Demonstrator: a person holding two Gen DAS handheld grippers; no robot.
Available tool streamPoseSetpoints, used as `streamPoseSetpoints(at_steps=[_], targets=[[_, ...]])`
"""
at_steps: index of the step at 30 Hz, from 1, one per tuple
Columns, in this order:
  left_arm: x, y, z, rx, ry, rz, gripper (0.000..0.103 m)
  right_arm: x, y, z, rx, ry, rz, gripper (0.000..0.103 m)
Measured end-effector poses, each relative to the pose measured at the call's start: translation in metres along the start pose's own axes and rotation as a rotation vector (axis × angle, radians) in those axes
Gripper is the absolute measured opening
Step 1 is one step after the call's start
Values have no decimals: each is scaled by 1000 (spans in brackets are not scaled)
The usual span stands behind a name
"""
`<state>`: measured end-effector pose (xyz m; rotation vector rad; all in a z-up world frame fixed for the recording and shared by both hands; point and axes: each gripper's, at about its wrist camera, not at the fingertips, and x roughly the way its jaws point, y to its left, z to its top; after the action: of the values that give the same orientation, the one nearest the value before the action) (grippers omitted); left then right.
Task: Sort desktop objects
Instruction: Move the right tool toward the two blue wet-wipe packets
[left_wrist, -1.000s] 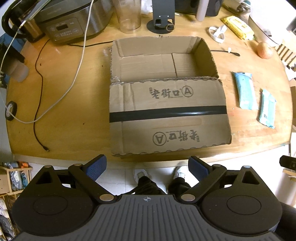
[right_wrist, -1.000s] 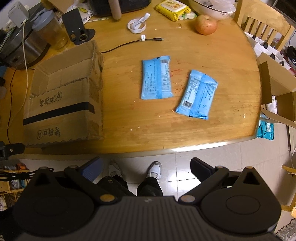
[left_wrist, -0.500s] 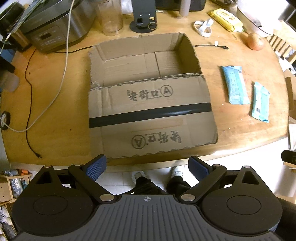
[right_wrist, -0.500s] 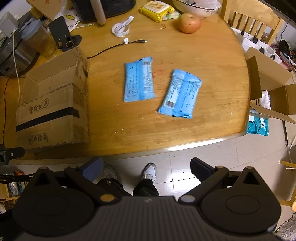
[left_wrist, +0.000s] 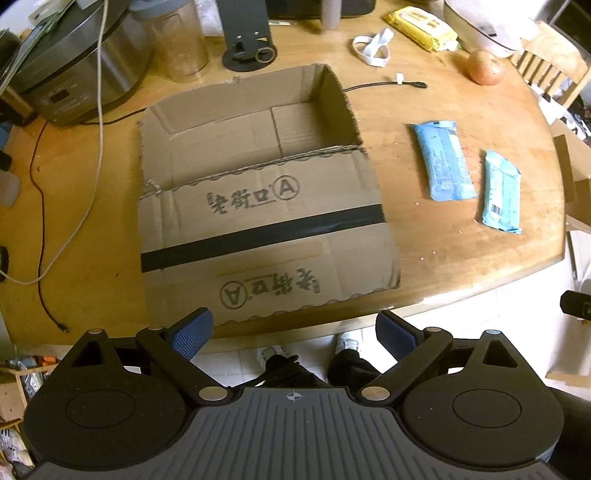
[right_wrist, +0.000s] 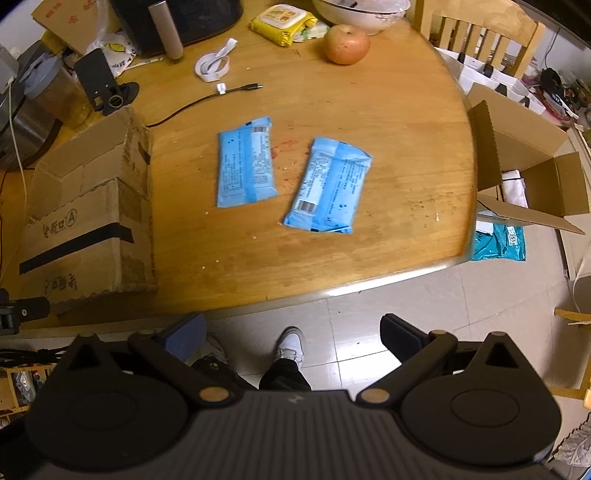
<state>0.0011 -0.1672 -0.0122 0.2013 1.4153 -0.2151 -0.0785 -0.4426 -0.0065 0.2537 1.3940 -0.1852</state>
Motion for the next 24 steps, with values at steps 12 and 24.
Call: streamPoseSetpoints(at_steps=[12,24], targets=[[0,-17,5,41,-2,4,97,5,-10,4,17,10,-21,103],[3,-12,5,19,10,13,97,22,-8,17,27,59,-34,103]])
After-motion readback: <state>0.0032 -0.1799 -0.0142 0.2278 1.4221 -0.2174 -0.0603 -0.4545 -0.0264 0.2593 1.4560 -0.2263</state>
